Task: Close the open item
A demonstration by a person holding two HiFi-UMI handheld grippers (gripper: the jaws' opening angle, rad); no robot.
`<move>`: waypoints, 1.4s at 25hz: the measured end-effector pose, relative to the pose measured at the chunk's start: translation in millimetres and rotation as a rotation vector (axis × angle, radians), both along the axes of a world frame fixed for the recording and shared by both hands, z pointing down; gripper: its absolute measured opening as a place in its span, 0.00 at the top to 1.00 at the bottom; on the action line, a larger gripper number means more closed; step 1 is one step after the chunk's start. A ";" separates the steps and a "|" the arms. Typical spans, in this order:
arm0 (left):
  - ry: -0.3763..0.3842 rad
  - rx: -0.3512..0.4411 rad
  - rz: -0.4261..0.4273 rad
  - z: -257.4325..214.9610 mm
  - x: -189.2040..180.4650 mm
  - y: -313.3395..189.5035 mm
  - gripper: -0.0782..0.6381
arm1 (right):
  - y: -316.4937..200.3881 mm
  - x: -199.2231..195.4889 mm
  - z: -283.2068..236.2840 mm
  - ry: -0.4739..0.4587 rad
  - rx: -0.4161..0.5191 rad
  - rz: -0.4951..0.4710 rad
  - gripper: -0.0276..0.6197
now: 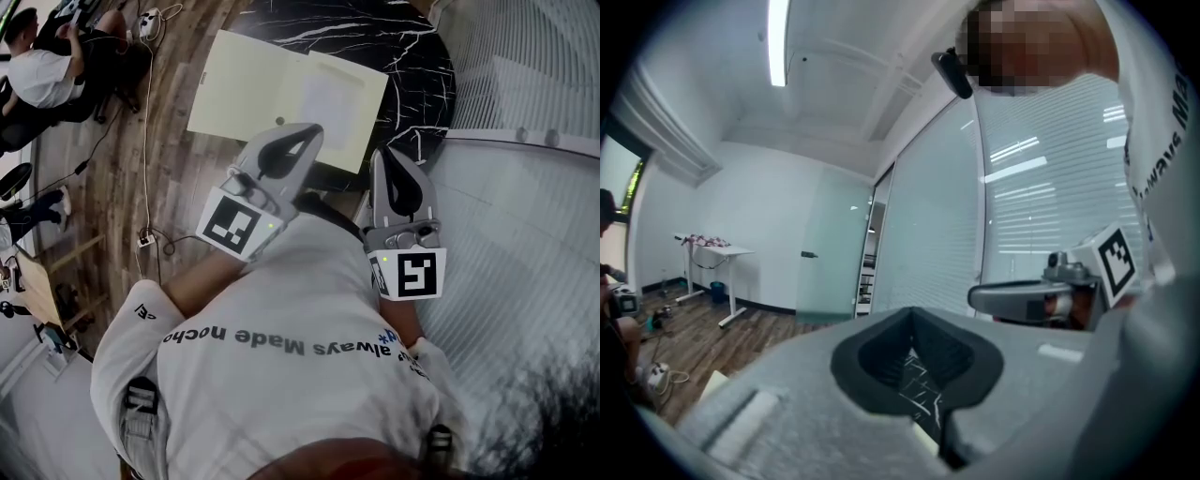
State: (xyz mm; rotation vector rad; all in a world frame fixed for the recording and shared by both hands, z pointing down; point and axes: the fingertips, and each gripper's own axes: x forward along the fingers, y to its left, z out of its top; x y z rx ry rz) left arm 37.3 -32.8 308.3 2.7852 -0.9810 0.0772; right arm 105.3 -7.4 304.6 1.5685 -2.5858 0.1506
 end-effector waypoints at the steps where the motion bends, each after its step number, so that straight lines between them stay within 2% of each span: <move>1: -0.001 -0.001 0.000 0.5 0.8 -2.7 0.89 | -2.8 0.3 0.3 -0.001 -0.001 -0.001 0.95; 18: 0.015 0.001 0.020 -7.4 -36.7 -46.9 0.89 | -46.8 -37.2 -14.7 0.014 0.016 0.030 0.95; 28: -0.006 -0.055 0.006 25.7 -57.7 -52.7 0.88 | -47.8 -46.0 -12.2 0.019 0.012 0.032 0.95; 35: -0.044 -0.142 -0.032 85.9 -81.0 -54.2 0.81 | -45.9 -48.3 -8.5 0.022 0.005 0.024 0.95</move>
